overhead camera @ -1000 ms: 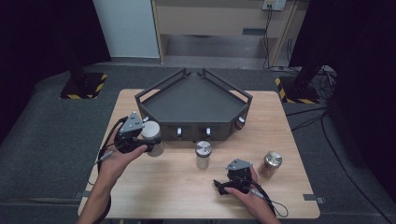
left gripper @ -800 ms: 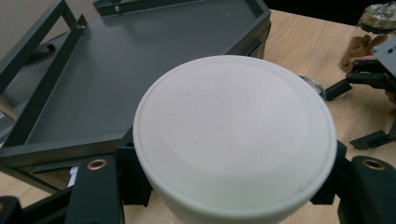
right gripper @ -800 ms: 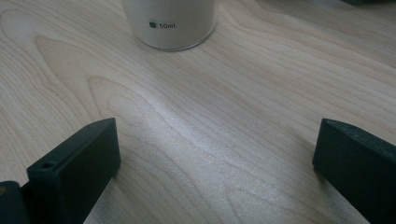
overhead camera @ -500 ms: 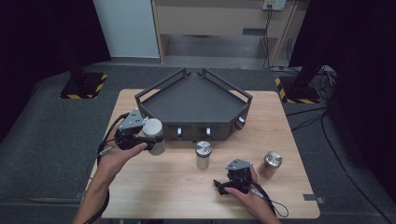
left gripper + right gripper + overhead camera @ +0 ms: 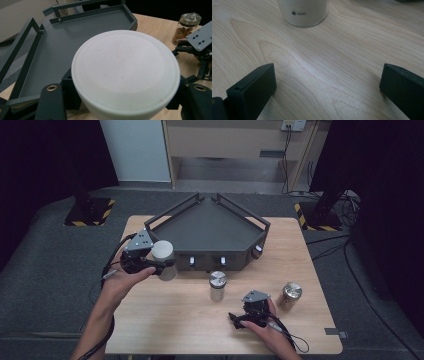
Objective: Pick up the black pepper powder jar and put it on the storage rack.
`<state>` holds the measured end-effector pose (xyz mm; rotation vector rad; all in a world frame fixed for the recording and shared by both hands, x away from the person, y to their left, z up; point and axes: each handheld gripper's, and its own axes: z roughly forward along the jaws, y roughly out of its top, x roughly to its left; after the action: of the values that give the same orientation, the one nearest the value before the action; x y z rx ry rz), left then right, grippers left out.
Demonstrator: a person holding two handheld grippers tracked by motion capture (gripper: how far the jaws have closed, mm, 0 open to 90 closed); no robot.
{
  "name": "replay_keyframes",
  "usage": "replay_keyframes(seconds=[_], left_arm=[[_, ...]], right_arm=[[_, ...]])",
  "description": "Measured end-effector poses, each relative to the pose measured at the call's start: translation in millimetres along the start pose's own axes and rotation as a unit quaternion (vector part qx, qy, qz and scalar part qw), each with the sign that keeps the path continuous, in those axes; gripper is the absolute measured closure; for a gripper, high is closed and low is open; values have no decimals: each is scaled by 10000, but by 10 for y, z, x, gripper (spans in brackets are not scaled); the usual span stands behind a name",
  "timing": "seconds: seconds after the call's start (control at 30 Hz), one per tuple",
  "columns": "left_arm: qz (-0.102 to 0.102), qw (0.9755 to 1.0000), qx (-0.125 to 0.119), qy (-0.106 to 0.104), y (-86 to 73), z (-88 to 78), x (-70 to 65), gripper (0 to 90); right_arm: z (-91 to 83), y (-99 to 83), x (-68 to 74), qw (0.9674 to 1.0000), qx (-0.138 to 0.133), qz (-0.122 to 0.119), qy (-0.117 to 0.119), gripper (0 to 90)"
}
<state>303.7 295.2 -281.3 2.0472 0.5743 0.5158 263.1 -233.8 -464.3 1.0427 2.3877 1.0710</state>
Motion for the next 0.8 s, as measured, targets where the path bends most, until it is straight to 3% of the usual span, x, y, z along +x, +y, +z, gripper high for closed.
replay_keyframes(seconds=[0.27, 0.8], left_arm=[[104, 9999, 20, -82, 154, 58, 68, 325], [29, 9998, -55, -178, 308, 90, 221, 325]], right_arm=[[0, 0, 1, 10000, 0, 1, -1, 8], [0, 0, 2, 10000, -1, 3, -3, 8]])
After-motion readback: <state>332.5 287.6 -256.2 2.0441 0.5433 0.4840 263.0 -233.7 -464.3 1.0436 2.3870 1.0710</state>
